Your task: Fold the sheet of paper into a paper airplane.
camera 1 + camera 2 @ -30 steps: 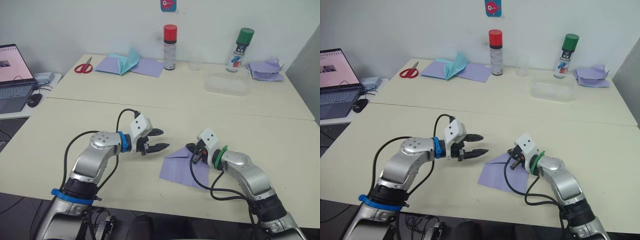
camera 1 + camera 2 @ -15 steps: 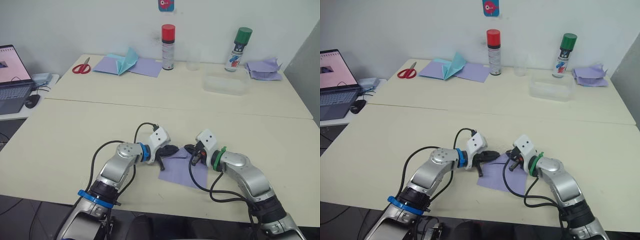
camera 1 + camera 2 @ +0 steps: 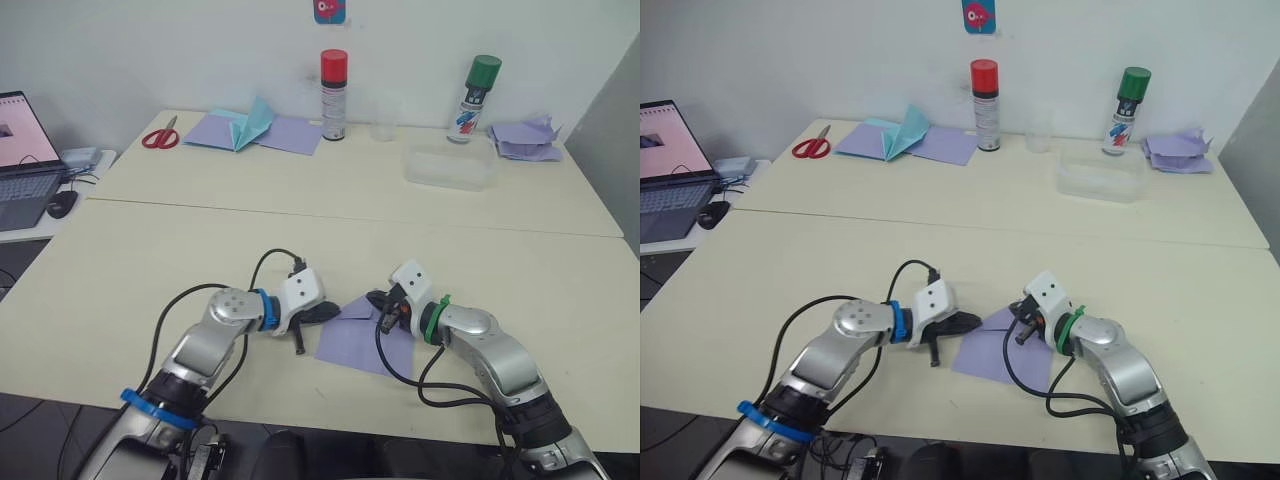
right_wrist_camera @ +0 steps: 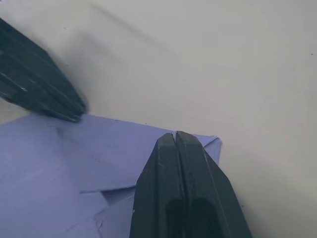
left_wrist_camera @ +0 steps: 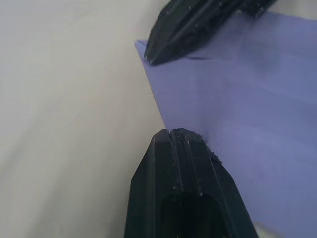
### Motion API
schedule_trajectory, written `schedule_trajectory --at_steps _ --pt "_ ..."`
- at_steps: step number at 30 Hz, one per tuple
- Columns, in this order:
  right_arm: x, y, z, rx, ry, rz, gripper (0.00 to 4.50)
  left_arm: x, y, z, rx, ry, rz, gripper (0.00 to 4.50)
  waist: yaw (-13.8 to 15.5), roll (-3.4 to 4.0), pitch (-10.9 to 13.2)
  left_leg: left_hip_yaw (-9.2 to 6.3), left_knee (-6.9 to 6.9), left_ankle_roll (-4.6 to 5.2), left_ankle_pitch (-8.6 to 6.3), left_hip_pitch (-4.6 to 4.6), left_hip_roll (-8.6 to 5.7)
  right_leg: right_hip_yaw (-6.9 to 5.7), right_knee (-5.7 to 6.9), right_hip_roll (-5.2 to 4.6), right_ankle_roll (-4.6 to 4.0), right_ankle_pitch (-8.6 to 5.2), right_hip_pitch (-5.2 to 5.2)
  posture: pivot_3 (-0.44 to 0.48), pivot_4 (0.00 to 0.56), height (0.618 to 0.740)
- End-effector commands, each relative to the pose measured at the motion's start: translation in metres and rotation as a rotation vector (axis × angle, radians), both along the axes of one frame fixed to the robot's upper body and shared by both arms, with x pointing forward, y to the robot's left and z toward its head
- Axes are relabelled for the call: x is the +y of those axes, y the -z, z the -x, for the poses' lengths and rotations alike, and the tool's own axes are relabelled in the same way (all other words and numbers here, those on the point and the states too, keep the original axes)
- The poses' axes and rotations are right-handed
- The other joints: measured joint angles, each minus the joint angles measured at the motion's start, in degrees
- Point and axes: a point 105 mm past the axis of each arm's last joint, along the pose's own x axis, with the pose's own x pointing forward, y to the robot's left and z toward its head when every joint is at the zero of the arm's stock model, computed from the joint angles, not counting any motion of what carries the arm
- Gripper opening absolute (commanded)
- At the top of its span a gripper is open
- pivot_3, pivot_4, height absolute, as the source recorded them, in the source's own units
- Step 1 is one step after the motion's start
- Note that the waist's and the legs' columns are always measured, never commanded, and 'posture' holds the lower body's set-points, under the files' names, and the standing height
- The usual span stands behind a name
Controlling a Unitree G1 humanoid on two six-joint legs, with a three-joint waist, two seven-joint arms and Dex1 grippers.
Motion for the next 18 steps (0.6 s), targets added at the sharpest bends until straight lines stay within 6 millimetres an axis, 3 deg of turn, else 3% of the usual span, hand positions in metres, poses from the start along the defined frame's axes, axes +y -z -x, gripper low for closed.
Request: schedule_trajectory --at_steps 1,5,8,13,18 --pt "0.003 0.010 0.005 0.044 -0.019 0.018 0.00 0.007 -0.004 0.007 0.030 -0.016 0.033 0.03 0.0 0.00 0.0 0.00 0.00 0.00 0.00 0.00 0.00 -0.01 0.00 0.00 -0.01 -0.01 0.00 0.000 0.150 0.740" --pt "0.003 0.011 0.006 0.046 -0.025 0.016 0.00 -0.001 -0.039 -0.002 -0.024 -0.032 0.186 0.03 0.1 -0.01 0.0 0.02 0.01 0.00 0.00 -0.03 -0.01 -0.04 -0.02 0.00 -0.02 -0.04 -0.03 0.000 0.150 0.740" --pt "0.004 0.011 0.006 0.047 -0.032 0.018 0.00 -0.009 -0.047 -0.004 -0.034 -0.019 0.215 0.03 0.1 -0.03 0.1 0.03 0.02 0.00 0.00 -0.04 -0.01 -0.04 -0.01 0.00 -0.02 -0.04 -0.03 0.000 0.150 0.740" --pt "0.004 0.011 0.007 0.046 -0.042 0.022 0.00 -0.022 -0.017 0.000 0.004 0.008 0.134 0.03 0.0 -0.03 0.1 0.05 0.01 0.00 0.00 -0.02 -0.04 -0.02 -0.01 0.02 -0.05 -0.02 -0.03 0.000 0.150 0.740" --pt "0.011 -0.001 0.009 -0.010 -0.089 0.023 0.00 -0.025 0.007 -0.006 0.015 -0.017 0.065 0.03 0.0 -0.04 0.1 0.03 0.02 0.00 0.00 -0.04 -0.03 0.00 -0.01 0.02 -0.05 -0.02 -0.04 0.000 0.150 0.740"
